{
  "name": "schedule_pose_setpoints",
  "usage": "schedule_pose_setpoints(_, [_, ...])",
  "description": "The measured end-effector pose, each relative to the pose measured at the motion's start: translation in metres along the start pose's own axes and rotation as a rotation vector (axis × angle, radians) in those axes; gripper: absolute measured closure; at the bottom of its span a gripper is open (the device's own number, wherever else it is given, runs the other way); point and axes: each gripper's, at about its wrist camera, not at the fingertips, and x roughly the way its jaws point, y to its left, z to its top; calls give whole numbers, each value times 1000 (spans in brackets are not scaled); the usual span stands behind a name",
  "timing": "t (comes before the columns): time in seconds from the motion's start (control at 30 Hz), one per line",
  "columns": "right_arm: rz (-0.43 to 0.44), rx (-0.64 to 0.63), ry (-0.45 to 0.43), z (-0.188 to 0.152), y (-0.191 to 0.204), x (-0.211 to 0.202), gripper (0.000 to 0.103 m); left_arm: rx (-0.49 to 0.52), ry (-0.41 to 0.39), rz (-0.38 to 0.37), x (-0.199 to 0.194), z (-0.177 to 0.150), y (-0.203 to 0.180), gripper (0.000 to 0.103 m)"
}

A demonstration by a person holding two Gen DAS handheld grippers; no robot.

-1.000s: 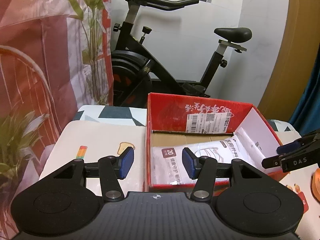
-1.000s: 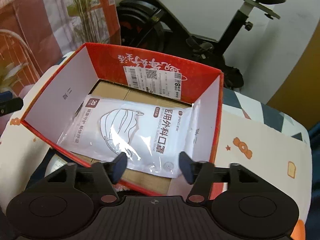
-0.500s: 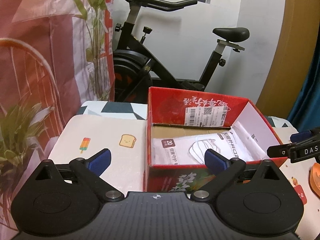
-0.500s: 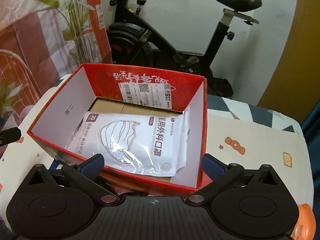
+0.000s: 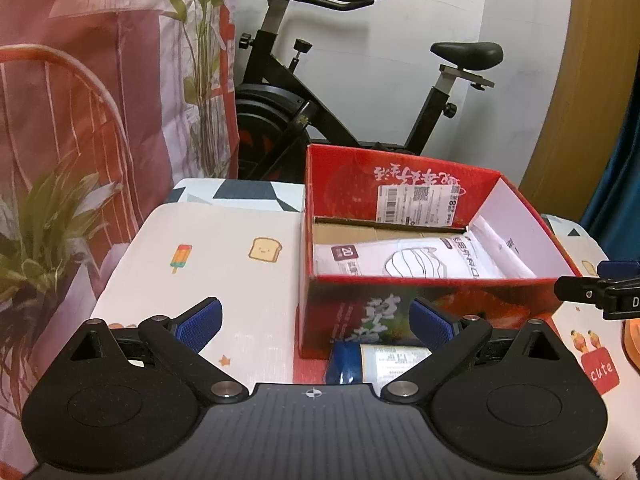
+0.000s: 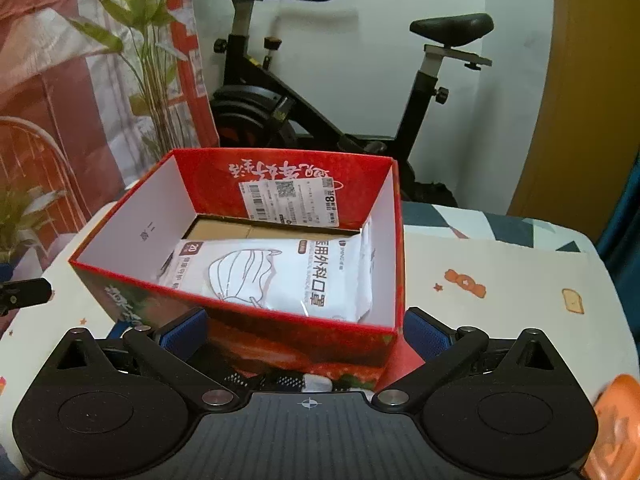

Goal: Organize soft objects
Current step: 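Move the right tool down to the blue-and-white packet beside the box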

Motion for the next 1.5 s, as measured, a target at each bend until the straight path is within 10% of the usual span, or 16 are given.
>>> schedule_pose_setpoints(1.1, [-12,66,-102,-108,-18,-25,1,-43,35,-75,-4,-63,0,11])
schedule_pose_setpoints(1.5, [64,8,-31,-131,-1,-11,22,-86,103,-136,4,-96,-3,31])
